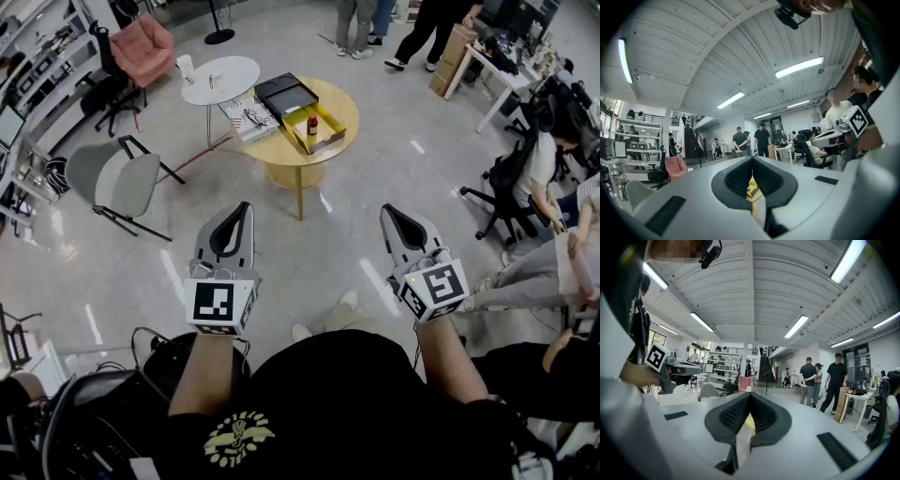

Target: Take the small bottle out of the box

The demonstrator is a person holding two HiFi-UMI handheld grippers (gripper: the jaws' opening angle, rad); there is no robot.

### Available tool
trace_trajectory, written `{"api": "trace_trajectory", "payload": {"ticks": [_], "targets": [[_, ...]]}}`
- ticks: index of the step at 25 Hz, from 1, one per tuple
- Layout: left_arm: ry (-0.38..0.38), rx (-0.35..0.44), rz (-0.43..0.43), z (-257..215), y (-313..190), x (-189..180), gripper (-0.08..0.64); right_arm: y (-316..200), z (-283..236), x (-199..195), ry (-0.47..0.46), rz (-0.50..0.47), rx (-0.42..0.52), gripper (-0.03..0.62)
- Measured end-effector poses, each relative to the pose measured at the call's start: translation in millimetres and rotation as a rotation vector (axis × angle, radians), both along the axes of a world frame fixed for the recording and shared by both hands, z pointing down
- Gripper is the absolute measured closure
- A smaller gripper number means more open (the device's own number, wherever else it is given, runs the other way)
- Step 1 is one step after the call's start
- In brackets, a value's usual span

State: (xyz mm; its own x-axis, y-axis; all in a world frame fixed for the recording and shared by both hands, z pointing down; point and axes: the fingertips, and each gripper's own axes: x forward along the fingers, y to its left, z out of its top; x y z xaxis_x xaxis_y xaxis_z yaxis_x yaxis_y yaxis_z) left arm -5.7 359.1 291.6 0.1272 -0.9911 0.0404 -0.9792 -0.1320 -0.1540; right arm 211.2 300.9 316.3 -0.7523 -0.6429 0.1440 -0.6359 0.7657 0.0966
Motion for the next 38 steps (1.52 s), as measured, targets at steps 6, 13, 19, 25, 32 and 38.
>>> {"api": "trace_trajectory", "payload": {"ticks": [6, 13, 19, 25, 32, 38], "targets": [[-0.017, 0.040, 0.011, -6.4, -6.3, 2.4, 0.544, 1.4, -10.4, -10.6, -0.042, 0.024, -0.007, 0.578], [-0.019, 0.032, 0.022, 7.3, -13.7, 3.6, 0.545, -10.8, -6.4, -17.3, -0.053, 0.033, -0.015, 0.578], [-0.021, 0.006, 0.056, 14.1, -35.5, 9.3, 0.543, -32.9, 11.3, -25.4, -0.068, 0.017, -0.056, 0.577], [-0.010, -0.016, 0.028, 24.6, -74.7, -2.2, 0.543, -70.6, 18.8, -33.9, -0.065, 0.010, -0.073, 0.577], [0.012, -0.037, -0.021, 34.1, -114.2, -23.6, 0.543, -123.6, 20.2, -54.3, -0.037, -0.036, -0.086, 0.577], [0.027, -0.071, -0.082, 53.5, -137.9, -45.1, 0.543, -161.0, 32.9, -83.6, -0.003, -0.115, -0.110, 0.577]]}}
